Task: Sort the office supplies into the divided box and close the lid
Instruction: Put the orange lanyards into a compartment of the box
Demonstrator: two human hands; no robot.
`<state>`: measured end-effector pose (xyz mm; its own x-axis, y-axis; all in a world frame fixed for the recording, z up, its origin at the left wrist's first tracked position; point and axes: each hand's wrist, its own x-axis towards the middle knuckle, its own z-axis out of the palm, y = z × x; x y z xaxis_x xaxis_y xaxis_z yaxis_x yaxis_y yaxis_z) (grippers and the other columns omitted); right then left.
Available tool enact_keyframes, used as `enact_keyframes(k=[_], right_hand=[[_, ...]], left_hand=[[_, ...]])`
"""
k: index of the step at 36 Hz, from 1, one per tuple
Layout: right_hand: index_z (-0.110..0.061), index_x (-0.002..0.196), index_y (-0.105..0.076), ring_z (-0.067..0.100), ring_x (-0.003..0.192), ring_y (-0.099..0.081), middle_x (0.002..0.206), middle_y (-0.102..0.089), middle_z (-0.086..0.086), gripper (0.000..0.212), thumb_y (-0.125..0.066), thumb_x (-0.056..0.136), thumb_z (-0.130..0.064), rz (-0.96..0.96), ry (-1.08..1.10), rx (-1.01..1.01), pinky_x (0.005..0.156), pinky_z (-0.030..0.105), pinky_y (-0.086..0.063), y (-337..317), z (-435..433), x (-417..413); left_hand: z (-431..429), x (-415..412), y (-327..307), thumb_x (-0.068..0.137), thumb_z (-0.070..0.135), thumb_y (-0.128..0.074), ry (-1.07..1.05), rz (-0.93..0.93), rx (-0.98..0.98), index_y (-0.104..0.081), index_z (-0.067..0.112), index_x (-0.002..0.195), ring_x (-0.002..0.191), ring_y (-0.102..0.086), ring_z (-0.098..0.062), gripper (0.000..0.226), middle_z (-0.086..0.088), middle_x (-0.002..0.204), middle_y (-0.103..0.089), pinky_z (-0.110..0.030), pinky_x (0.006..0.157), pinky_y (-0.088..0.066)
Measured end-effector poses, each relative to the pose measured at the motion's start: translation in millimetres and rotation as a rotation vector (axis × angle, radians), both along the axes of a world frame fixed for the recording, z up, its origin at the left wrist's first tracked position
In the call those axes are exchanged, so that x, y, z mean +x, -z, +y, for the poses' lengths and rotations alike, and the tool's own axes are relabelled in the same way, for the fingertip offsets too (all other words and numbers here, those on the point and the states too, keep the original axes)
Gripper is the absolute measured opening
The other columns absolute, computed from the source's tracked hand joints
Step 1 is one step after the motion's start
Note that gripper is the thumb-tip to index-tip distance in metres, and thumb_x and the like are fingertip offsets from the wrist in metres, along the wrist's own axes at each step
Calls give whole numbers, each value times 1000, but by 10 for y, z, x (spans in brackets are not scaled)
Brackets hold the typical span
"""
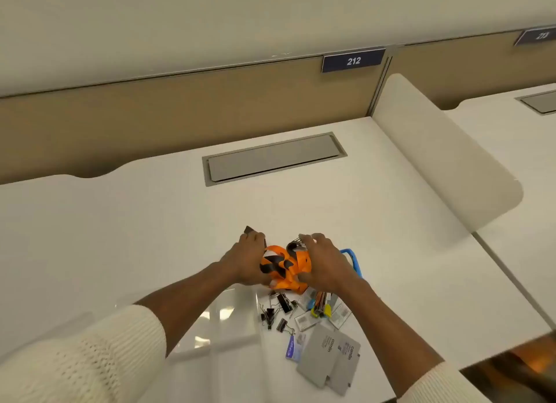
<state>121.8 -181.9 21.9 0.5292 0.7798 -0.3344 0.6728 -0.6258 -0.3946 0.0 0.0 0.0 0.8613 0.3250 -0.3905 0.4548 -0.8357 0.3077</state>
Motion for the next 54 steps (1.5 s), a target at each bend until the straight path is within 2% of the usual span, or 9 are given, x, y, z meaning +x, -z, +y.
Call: enact_keyframes(k=[4, 10, 13, 21, 31, 41, 47, 50, 54], right_hand=[[-25, 160, -23, 33, 143, -39, 161, -30, 12, 103, -82, 76, -35, -19, -35, -67, 101, 44, -52, 95, 31, 3], [-23, 159, -24, 36, 137, -43, 154, -38, 14, 107, -84, 73, -37, -15, -81, -68, 102, 48, -50, 278, 113, 11], [-24, 153, -37, 34, 125, -51, 141, -46, 12, 90, -82, 77, -42, -10, -61, -12, 95, 48, -53, 322, 186, -11], [-18, 117, -65, 29, 94, -64, 105, -67, 9, 44, -78, 82, -40, 63, 48, 142, 79, 39, -51, 272, 320, -57], [-21, 113, -68, 18, 80, -62, 94, -70, -4, 42, -87, 79, -35, 42, 60, 403, 76, 34, -55, -309, 397, -167], [-27, 105, -72, 13, 79, -68, 88, -74, -9, 41, -90, 68, -30, 305, -49, 368, 69, 27, -57, -679, 465, -812], [-20, 115, -72, 21, 88, -72, 98, -76, 1, 48, -90, 71, -27, 409, 86, 294, 82, 41, -62, -421, 459, -1135], [-20, 124, -67, 22, 91, -72, 103, -77, 2, 52, -85, 77, -33, 365, 107, 250, 83, 40, -61, -339, 423, -1240], [-21, 132, -57, 25, 97, -70, 110, -73, 4, 52, -75, 83, -29, 284, 39, 194, 82, 39, -58, -310, 372, -1360]], left_hand=[[-56, 23, 85, 69, 46, -88, 7, 26, 25, -43, 11, 138, 122, -45, -26, 90, -11, 139, -43, -37, 97, -52], [-120, 76, 175, 83, 19, -73, -1, -63, 23, -52, 10, 127, 108, -59, -29, 49, -14, 138, -42, -40, 87, -56], [-136, 98, 168, 85, 16, -69, -24, -119, -19, -57, 9, 121, 94, -63, -29, 38, -11, 131, -45, -40, 80, -56], [-128, 97, 13, 82, 9, -66, -152, -221, -153, -70, 6, 100, 91, -67, -29, 18, -10, 95, -73, -40, 78, -53], [-13, -184, -593, 84, 16, -77, -316, -454, -174, -73, 12, 106, 85, -67, -22, 23, -6, 97, -75, -39, 77, -60], [74, -1027, -1100, 77, 26, -78, -517, -133, -266, -78, 17, 78, 69, -74, -25, 9, -8, 72, -74, -35, 60, -63], [18, -1167, -913, 77, 18, -76, -646, -24, -449, -79, 7, 83, 84, -77, -32, 13, -16, 81, -77, -39, 73, -64], [-67, -1160, -807, 70, 21, -75, -682, -9, -547, -79, 3, 87, 76, -74, -27, 25, -20, 87, -78, -42, 78, -64], [-186, -1105, -644, 84, 23, -71, -661, 24, -451, -72, 2, 99, 76, -63, -21, 26, -20, 100, -75, -33, 69, -52]])
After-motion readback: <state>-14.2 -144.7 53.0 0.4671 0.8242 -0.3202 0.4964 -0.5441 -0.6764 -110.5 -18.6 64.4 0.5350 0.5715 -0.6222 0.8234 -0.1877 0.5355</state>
